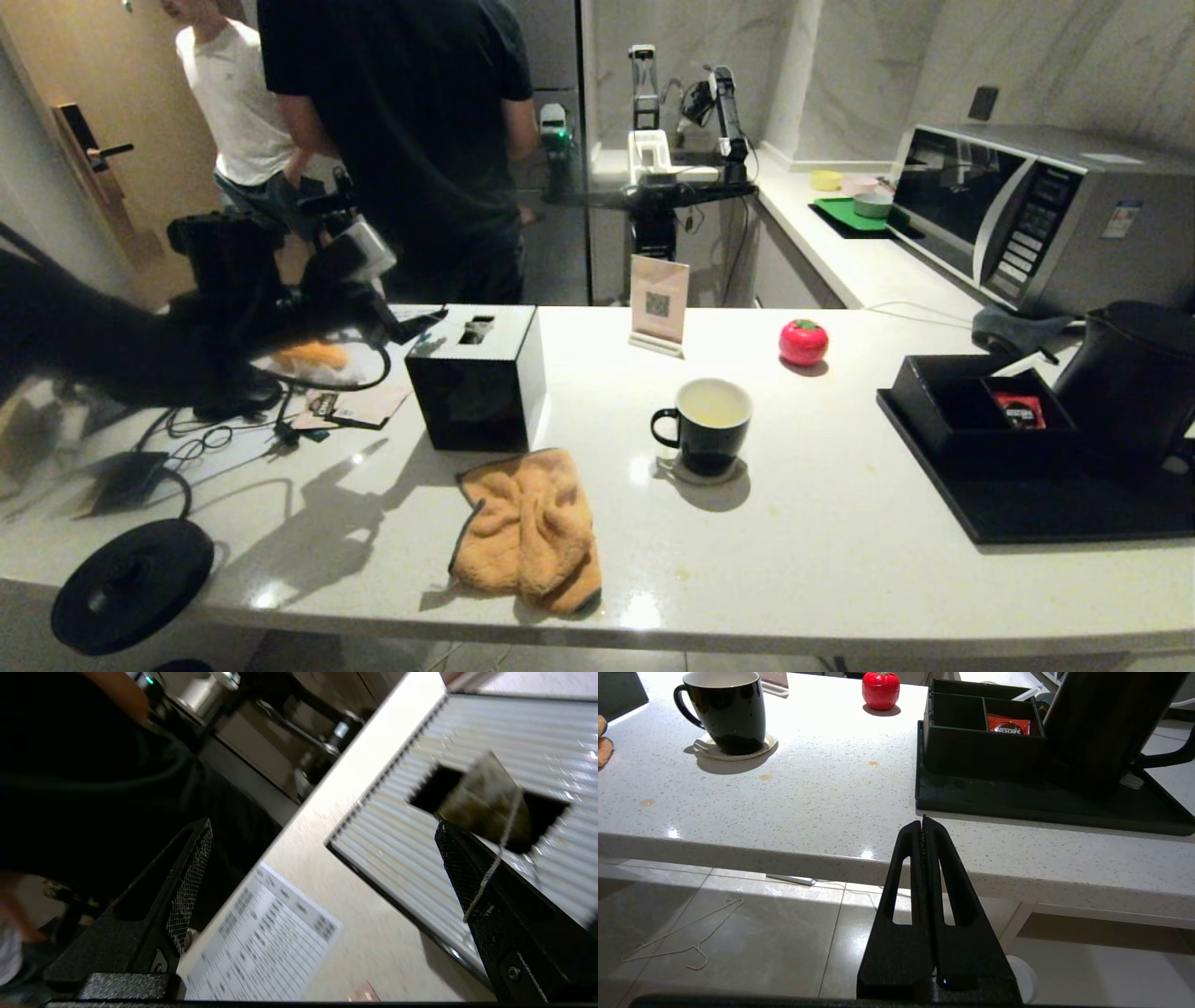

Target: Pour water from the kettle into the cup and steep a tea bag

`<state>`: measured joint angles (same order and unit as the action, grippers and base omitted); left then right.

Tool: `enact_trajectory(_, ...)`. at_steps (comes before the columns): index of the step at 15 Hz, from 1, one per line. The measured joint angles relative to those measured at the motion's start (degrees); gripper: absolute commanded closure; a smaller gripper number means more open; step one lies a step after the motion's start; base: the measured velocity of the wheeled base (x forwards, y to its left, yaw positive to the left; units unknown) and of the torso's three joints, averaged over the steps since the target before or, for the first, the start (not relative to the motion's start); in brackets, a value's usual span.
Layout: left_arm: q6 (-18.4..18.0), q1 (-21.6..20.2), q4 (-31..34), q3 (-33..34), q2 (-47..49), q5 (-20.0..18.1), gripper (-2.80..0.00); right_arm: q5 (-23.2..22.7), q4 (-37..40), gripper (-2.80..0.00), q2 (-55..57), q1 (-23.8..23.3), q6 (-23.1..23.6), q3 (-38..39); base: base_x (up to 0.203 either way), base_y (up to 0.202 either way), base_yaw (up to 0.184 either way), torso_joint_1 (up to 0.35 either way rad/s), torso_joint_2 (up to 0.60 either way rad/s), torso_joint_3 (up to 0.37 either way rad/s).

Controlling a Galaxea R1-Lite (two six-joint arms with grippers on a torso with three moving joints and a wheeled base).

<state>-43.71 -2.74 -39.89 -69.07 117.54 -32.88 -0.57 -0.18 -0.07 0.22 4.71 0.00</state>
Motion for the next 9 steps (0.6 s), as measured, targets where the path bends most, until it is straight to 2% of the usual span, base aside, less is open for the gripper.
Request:
enact_trajectory(3, -3.1, 0.1, 8.8, 0.0, -2.6, -0.4, -2.8, 0.0, 0.0, 0.0, 0.0, 0.0, 0.0, 0.0, 0.0, 0.0, 0.0, 0.0, 0.0, 0.0)
enact_trajectory(9, -3.3, 0.2, 17.0, -0.1, -7.3, -1.3, -2.8, 0.0, 0.0, 0.0, 0.0, 0.0, 0.0, 0.0, 0.0, 0.0, 0.0, 0.0, 0.0, 0.0)
